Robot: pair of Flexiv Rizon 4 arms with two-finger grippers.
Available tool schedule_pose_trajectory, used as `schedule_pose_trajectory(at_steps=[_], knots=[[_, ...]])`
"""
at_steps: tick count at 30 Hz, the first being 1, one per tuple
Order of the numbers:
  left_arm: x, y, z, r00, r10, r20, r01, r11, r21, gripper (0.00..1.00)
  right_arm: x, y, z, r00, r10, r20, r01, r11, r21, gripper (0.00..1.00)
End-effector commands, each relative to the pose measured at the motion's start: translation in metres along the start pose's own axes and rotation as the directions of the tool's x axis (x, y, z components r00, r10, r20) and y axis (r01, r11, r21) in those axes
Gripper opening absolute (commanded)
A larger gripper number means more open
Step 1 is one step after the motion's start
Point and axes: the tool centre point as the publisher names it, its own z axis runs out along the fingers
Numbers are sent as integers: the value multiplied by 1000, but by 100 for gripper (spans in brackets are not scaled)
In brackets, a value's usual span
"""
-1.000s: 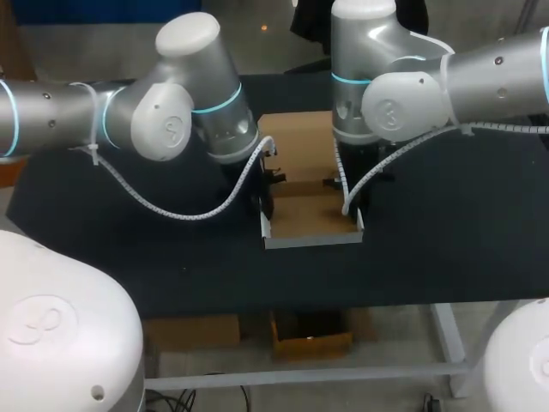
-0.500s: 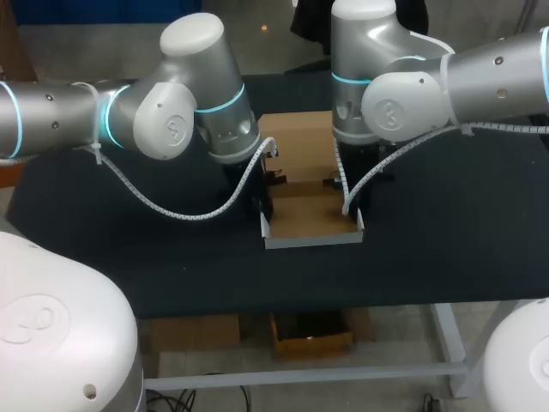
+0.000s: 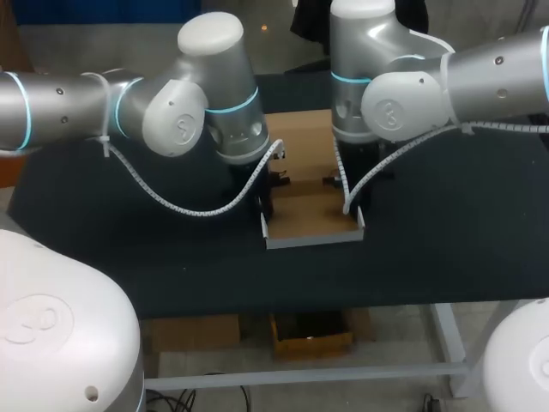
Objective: Assemble the packaging by folding the flat box into shape, placing the metal phone stand inside, and closing the box properly
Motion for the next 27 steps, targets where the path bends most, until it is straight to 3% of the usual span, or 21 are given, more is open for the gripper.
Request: schedule_pose_trajectory(at_steps=[1, 3, 5, 8, 16, 17, 18, 22, 27], knots=[[3, 1, 3, 1000, -1, 12, 1, 1000, 7, 0, 1, -8, -10, 1000, -2, 9, 2, 1000, -23, 0], [3, 2, 3, 1000, 1, 13, -1, 1000, 10, 0, 2, -9, -14, 1000, -8, 8, 8, 999, -36, 1], [3, 2, 3, 1000, 3, 16, -3, 1000, 13, 0, 2, -10, -15, 1000, -12, 10, 13, 999, -41, 18], [3, 2, 2, 1000, 3, 18, -3, 1000, 16, 0, 2, -10, -16, 1000, -19, 4, 19, 999, -47, 33], [2, 3, -1, 1000, 4, 19, -4, 1000, 23, 0, 1, -12, -18, 999, -48, -20, 47, 997, -61, 52], [2, 3, -1, 1000, 4, 19, -5, 1000, 24, 0, 1, -13, -19, 999, -48, -18, 47, 997, -63, 66], [2, 3, -1, 1000, 6, 20, -6, 1000, 26, 0, 1, -13, -21, 998, -54, -18, 53, 996, -71, 70], [0, 2, -2, 1000, 11, 25, -12, 999, 32, 0, -4, -16, -29, 995, -88, -45, 83, 991, -106, 100], [-3, 1, -6, 999, 18, 31, -19, 999, 39, 0, -11, -21, -42, 988, -141, -69, 129, 979, -158, 100]])
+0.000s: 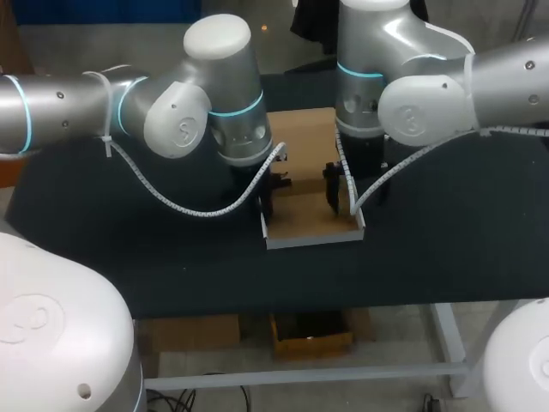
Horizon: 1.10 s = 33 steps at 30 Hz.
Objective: Assemble the packaging by folding the flat box into shape, placing the metal phone stand inside, and closing the box properly
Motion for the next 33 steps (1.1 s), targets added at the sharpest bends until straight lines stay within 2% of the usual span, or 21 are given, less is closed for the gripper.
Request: schedule_pose_trajectory(at_steps=[1, 8, 11, 16, 18, 26, 30, 32, 33], knots=[[-2, 1, -4, 1000, 3, 13, -3, 1000, 8, 0, -14, -15, -15, 999, -34, -41, 32, 998, -61, 100], [-11, -2, -6, 999, 7, 39, -7, 1000, 8, 0, -26, -24, -37, 984, -163, -68, 152, 978, -145, 100], [-15, -2, -5, 999, 9, 47, -9, 1000, 3, 0, -33, -29, -46, 966, -249, -76, 229, 952, -201, 100], [-18, -3, -5, 998, 16, 57, -16, 1000, -3, 0, -43, -40, -55, 909, -414, -41, 387, 879, -277, 100], [-19, -3, -5, 998, 19, 59, -18, 1000, -3, 0, -47, -45, -59, 893, -448, -35, 418, 857, -301, 100], [-23, -4, -6, 997, 27, 73, -27, 1000, -3, 0, -70, -70, -84, 827, -562, -16, 489, 733, -472, 100], [-26, -4, -5, 995, 27, 92, -28, 1000, 0, 0, -81, -79, -91, 779, -625, -52, 501, 671, -547, 100], [-27, -5, -5, 995, 26, 96, -26, 1000, 0, 0, -82, -80, -92, 762, -645, -55, 512, 653, -558, 100], [-27, -5, -5, 995, 26, 97, -26, 1000, -1, 0, -83, -80, -93, 764, -643, -56, 512, 656, -555, 100]])
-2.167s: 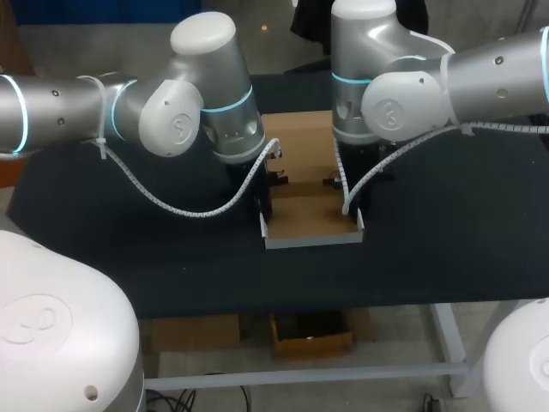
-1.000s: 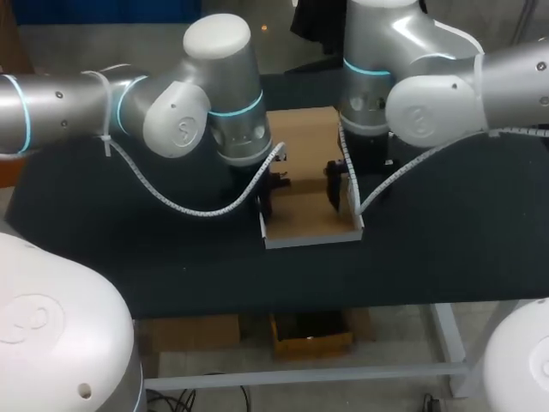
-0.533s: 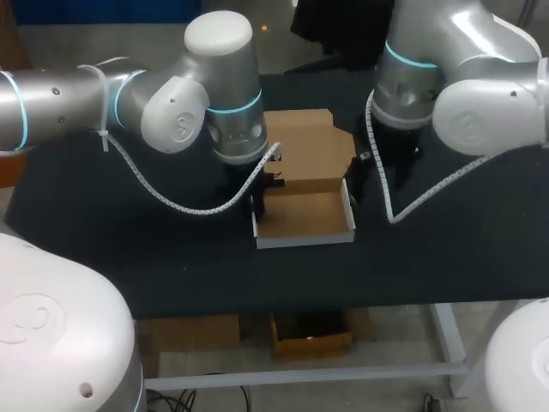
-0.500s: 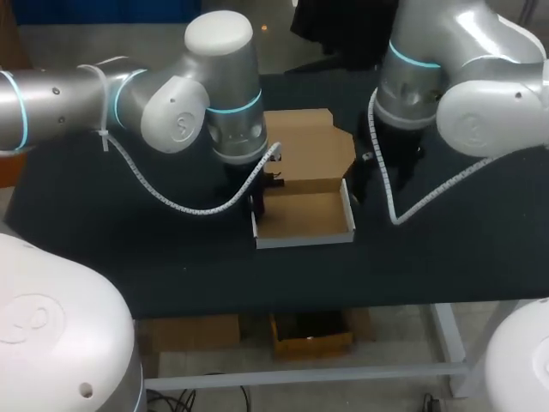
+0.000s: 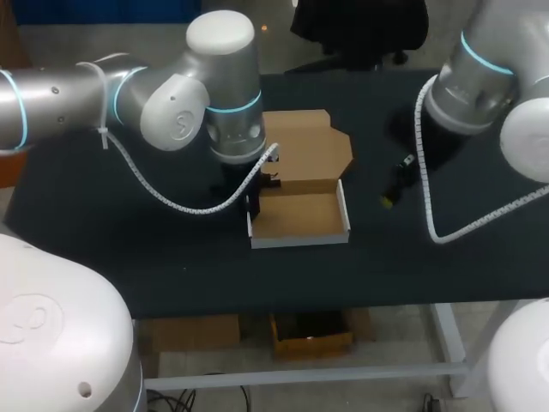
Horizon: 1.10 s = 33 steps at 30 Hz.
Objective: Assemble the packaging by folding the flat box into shape, placing the metal phone stand inside, and closing the box properly
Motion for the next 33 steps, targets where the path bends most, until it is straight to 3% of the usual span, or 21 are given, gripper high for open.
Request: schedule_pose_trajectory(at_steps=[1, 13, 16, 21, 26, 33], knots=[[2, -1, 0, 1000, -2, 13, 2, 1000, 1, 0, -4, -22, -14, 999, -17, -29, 9, 966, -260, 100], [-5, -3, 1, 1000, -14, 12, 14, 1000, -12, 0, -4, -22, -14, 999, -17, -29, 9, 966, -260, 100], [-5, -4, 0, 1000, -14, 13, 14, 1000, -17, 0, -3, -20, -10, 986, -134, -98, 102, 954, -282, 100], [-9, -5, -3, 1000, -10, 19, 10, 1000, -22, 0, 0, -38, -15, 935, -285, -210, 206, 920, -332, 100], [-10, -5, -3, 999, -2, 39, 3, 1000, -23, 0, 1, -54, -21, 905, -353, -238, 268, 906, -326, 100], [-13, -7, 0, 999, -4, 53, 5, 1000, -30, 0, 4, -62, -29, 888, -407, -212, 317, 878, -360, 100]])
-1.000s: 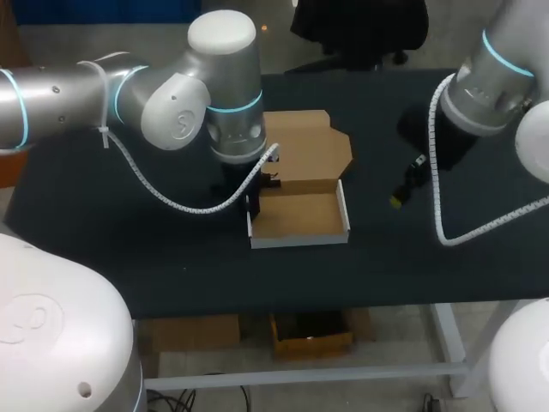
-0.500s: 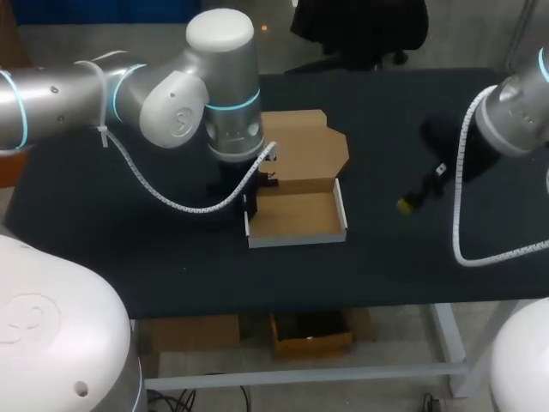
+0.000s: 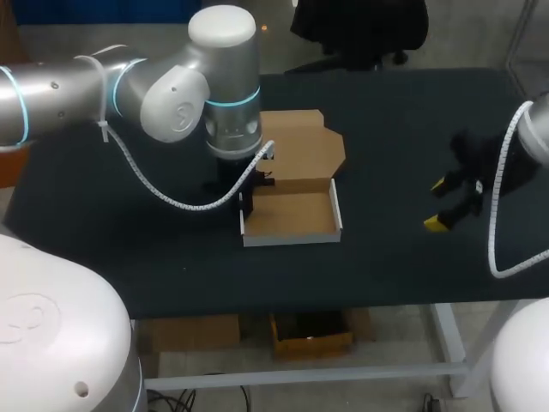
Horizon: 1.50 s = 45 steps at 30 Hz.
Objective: Assemble the packaging by folding the flat box into shape, placing the metal phone stand inside, and closing the box properly
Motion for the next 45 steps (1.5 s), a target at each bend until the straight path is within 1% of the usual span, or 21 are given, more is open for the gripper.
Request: schedule_pose_trajectory(at_steps=[1, 4, 11, 16, 21, 29, 32, 40, 45], knots=[[2, -2, 2, 1000, -1, 11, 1, 1000, -6, 0, 5, -2, -14, 997, -30, -69, 28, 999, -38, 100], [2, -2, 2, 1000, 3, 17, -3, 1000, -7, 0, 8, -1, -14, 995, -58, -75, 55, 997, -47, 100], [0, -2, 2, 998, 0, 55, 0, 1000, 1, 0, 15, 5, -8, 993, -74, -87, 71, 997, -41, 100], [-2, -2, 2, 995, -18, 101, 17, 1000, 14, 0, 17, 6, -8, 992, -88, -88, 85, 996, -40, 100], [-2, -4, 2, 988, -38, 147, 34, 999, 29, 0, 18, 7, -7, 991, -99, -91, 95, 994, -44, 100], [-2, -7, 4, 981, -49, 187, 43, 998, 37, 0, 17, 8, -5, 991, -100, -87, 97, 995, -35, 100], [-1, -8, 5, 973, -63, 221, 55, 998, 42, 0, 16, 8, -5, 991, -97, -87, 94, 995, -38, 100], [-2, -10, 8, 955, -95, 282, 86, 995, 45, 0, 15, 7, -5, 992, -94, -88, 92, 995, -34, 100], [-2, -11, 8, 950, -101, 294, 91, 995, 46, 0, 15, 7, -5, 992, -94, -84, 92, 995, -32, 100]])
